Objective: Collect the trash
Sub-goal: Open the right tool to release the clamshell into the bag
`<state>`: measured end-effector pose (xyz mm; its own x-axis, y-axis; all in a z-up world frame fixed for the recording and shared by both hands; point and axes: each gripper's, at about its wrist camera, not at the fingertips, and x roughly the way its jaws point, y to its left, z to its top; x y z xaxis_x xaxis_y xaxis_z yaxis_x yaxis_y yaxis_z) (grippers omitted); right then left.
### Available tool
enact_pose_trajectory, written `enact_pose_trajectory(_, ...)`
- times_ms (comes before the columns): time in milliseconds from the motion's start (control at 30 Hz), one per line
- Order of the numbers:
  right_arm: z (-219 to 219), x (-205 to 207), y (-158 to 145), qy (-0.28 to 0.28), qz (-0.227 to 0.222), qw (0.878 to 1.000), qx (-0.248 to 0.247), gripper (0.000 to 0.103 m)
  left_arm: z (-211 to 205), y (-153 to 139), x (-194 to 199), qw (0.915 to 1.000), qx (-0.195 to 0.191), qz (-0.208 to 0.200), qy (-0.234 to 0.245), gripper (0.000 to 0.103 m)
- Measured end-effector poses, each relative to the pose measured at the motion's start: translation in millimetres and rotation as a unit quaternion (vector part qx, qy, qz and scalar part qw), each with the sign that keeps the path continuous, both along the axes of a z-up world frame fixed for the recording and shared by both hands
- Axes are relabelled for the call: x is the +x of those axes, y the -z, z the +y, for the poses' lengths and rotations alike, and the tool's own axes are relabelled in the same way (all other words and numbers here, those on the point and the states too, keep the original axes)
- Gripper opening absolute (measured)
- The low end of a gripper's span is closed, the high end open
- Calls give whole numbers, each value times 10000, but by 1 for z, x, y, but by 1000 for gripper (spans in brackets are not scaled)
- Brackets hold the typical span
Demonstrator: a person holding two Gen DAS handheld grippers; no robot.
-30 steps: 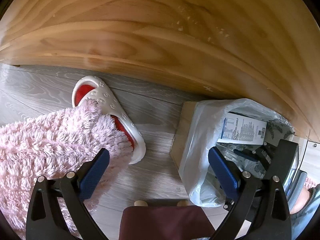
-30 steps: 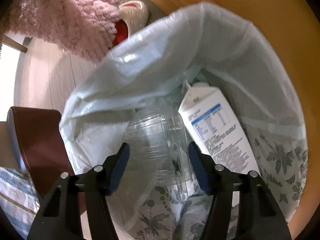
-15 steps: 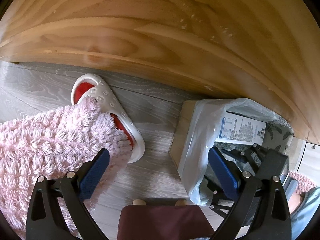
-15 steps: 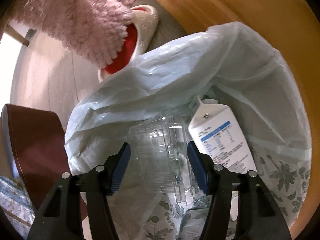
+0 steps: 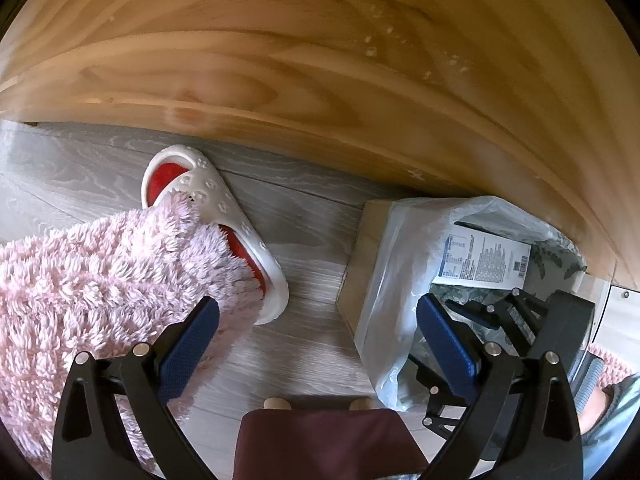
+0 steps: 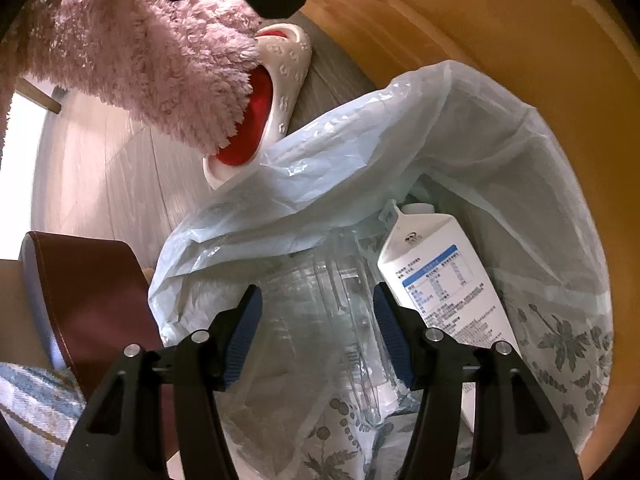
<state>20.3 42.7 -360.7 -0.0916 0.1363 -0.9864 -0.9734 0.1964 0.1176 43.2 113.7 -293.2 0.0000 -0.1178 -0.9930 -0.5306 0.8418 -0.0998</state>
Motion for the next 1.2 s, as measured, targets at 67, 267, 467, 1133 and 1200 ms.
enact_pose_trajectory(67,-2,2,-4,79,-38,10000,-1,61,0,-1,0,10000,-12,-16,6,96)
enact_pose_trajectory(267,-11,6,-23,319,-145,9994,42,67,-4,-4,1,9999,-47,-57,75,96)
enact_pose_trajectory(467,-25,5,-38,524,-264,9983,-37,74,-8,-8,3,9998,-64,-127,123,96)
enact_pose_trajectory(1133,-51,-3,-94,1192,-789,9897,118,91,-25,-34,-3,9977,-341,-497,299,96)
enact_pose_trajectory(1200,-55,-4,-104,1264,-890,9878,201,92,-28,-37,-4,9973,-315,-539,383,96)
